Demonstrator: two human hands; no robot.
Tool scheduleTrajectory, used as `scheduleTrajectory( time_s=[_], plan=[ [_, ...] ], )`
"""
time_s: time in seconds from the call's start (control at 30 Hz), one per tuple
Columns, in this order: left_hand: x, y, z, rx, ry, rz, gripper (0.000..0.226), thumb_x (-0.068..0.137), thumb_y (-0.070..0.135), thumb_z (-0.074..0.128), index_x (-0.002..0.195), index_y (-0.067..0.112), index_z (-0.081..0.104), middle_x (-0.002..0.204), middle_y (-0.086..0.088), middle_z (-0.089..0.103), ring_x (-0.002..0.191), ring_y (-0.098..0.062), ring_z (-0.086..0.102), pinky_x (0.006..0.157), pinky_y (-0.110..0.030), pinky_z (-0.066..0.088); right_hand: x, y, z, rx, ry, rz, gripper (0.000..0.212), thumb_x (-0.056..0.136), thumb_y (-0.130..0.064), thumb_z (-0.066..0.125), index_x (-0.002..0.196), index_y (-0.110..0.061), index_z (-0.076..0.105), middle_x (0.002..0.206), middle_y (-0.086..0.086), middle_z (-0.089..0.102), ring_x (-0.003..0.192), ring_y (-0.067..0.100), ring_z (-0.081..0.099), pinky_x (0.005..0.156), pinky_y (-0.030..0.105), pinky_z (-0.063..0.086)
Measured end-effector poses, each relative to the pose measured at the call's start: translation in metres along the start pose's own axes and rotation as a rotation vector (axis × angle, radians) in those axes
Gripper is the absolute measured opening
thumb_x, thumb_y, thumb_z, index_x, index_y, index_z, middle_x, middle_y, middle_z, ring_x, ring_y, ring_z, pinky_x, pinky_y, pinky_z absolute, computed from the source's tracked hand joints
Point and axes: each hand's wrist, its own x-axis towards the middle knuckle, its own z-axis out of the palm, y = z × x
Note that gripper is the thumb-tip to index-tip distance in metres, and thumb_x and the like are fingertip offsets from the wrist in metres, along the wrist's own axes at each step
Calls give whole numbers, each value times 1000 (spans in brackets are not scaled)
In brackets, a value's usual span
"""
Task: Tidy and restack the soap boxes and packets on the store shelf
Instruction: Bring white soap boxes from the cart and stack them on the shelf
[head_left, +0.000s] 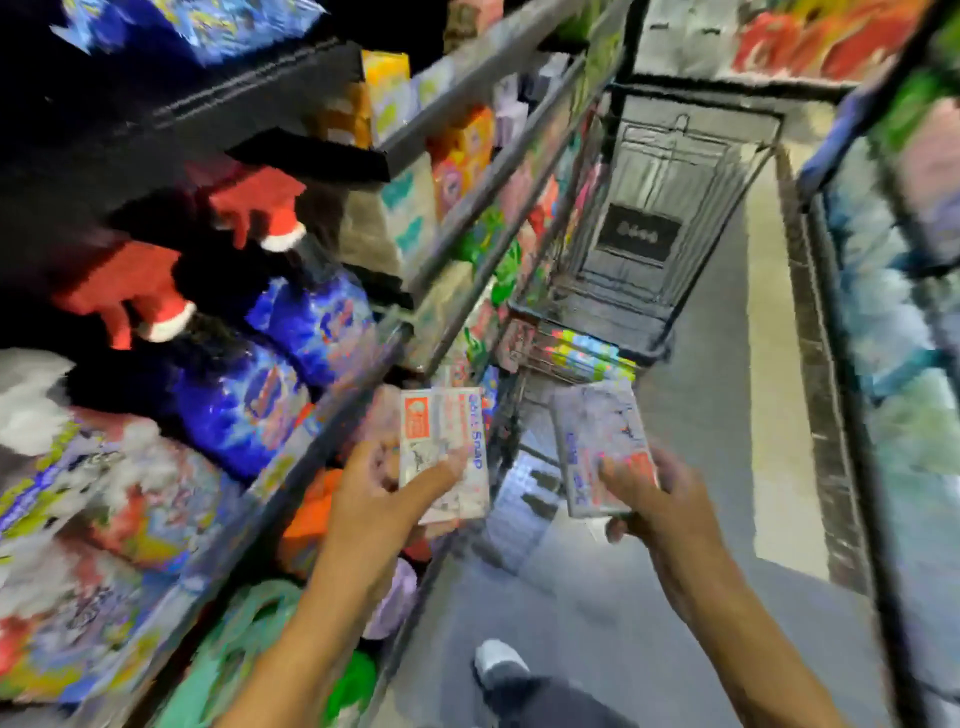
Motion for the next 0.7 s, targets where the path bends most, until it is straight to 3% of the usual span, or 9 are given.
scheduleTrajectory(
  time_s=[0.1,0.17,0.23,0.3,0.37,0.43,0.57,0.7],
  plan=[
    [-22,-49,4,24,-45,-123,18,73,-5,69,87,7,65,73,-7,74,58,-15,69,46,-23,52,-53,28,-31,-16,148,87,37,69,-18,71,104,-16,59,81,0,71,65,12,65,46,26,50],
    [-35,-70,12,84,-101,-161,19,70,3,73,88,7,69,79,-10,74,61,-18,70,49,-25,53,-85,38,-48,-30,235,139,35,73,-8,74,102,-18,58,84,2,71,69,14,67,52,30,53],
    [-50,-84,28,123,-160,-184,29,62,10,80,89,8,70,82,-10,74,66,-19,69,56,-30,55,-115,45,-68,-19,322,190,41,68,-11,75,104,-18,58,86,4,71,71,16,67,53,31,54],
    [-61,-95,50,139,-195,-197,26,66,4,79,89,9,69,82,-8,74,70,-22,68,68,-40,55,-141,51,-88,28,399,213,46,65,-12,74,108,-16,58,92,6,72,74,17,68,53,29,53],
    [-70,-102,78,192,-247,-201,23,67,2,80,85,11,70,81,-8,74,74,-27,69,72,-44,55,-161,59,-111,56,481,225,44,72,0,74,112,-12,58,98,9,71,76,16,68,54,29,54],
    [-77,-111,110,236,-325,-217,20,68,3,80,83,12,71,81,-7,75,73,-25,70,68,-38,57,-176,68,-136,79,559,233,39,79,6,64,114,-10,58,96,8,71,75,15,67,55,30,54],
    [-88,-131,184,279,-436,-263,19,72,-2,75,87,8,69,73,-4,74,60,-12,69,53,-22,53,-193,73,-198,108,676,231,35,78,10,62,107,-9,60,81,3,73,66,12,67,50,27,53],
    [-95,-152,248,278,-510,-344,16,66,10,77,82,10,75,82,-11,75,70,-22,71,61,-32,58,-198,64,-269,75,695,200,38,70,-5,72,105,-14,61,88,2,73,71,13,69,52,27,54]
  ],
)
